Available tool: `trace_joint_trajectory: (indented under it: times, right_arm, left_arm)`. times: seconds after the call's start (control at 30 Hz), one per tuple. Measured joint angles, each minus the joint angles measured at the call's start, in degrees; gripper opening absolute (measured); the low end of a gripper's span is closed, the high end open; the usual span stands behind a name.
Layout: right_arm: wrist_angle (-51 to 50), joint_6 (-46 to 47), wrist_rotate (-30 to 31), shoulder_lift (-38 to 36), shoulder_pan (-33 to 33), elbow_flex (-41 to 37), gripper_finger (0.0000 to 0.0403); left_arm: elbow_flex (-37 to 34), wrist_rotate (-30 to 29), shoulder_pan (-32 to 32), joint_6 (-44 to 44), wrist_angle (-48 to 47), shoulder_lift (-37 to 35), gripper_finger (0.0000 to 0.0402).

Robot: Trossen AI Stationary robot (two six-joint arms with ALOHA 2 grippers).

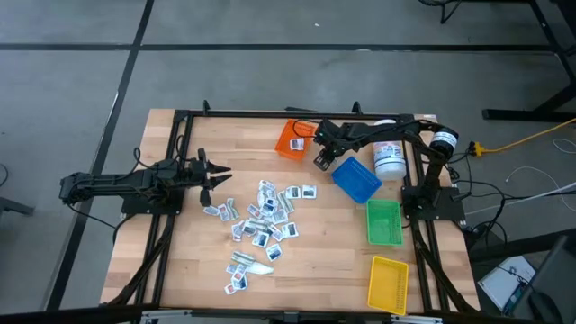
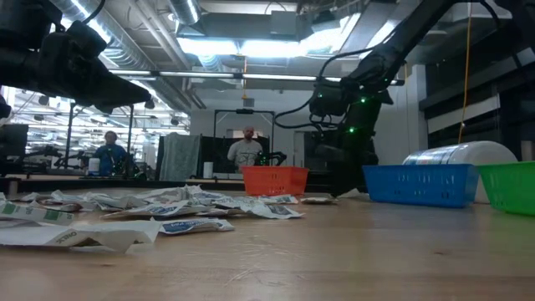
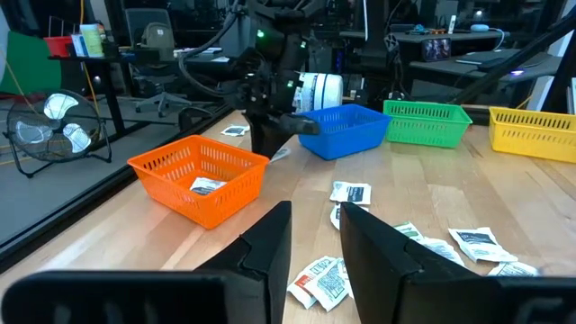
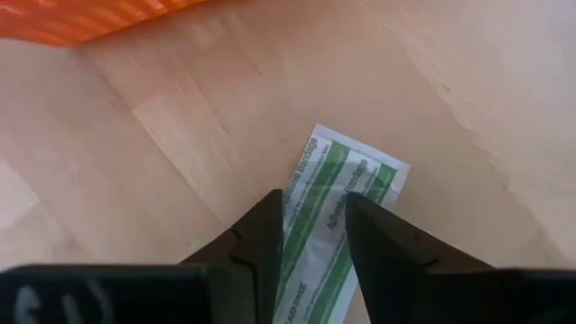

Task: Pick & Place First Aid Supplies
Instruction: Put the green bandage pack into the blue basket

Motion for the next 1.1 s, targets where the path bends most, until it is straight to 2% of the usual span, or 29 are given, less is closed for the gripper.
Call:
trace_joint_trajectory:
  times: [0.33,0.7,1.1]
  right_arm:
    - [0.2,-0.3,-1.2,0.0,2.5,-0.3,0.0010]
    - [-3.3,-0.5,-1.5,0.4,2.5,2.3,0.0006]
    - [-18.2,-3.7,-1.2,0.5,2.5,15.6,0.0006]
  left_arm:
    - [0.0,0.0,0.0,0.0,0.0,0.0,0.0092]
    - [0.0,0.0,0.0,0.0,0.0,0.0,0.0091]
    - [0.0,0.0,0.0,0.0,0.0,0.0,0.0095]
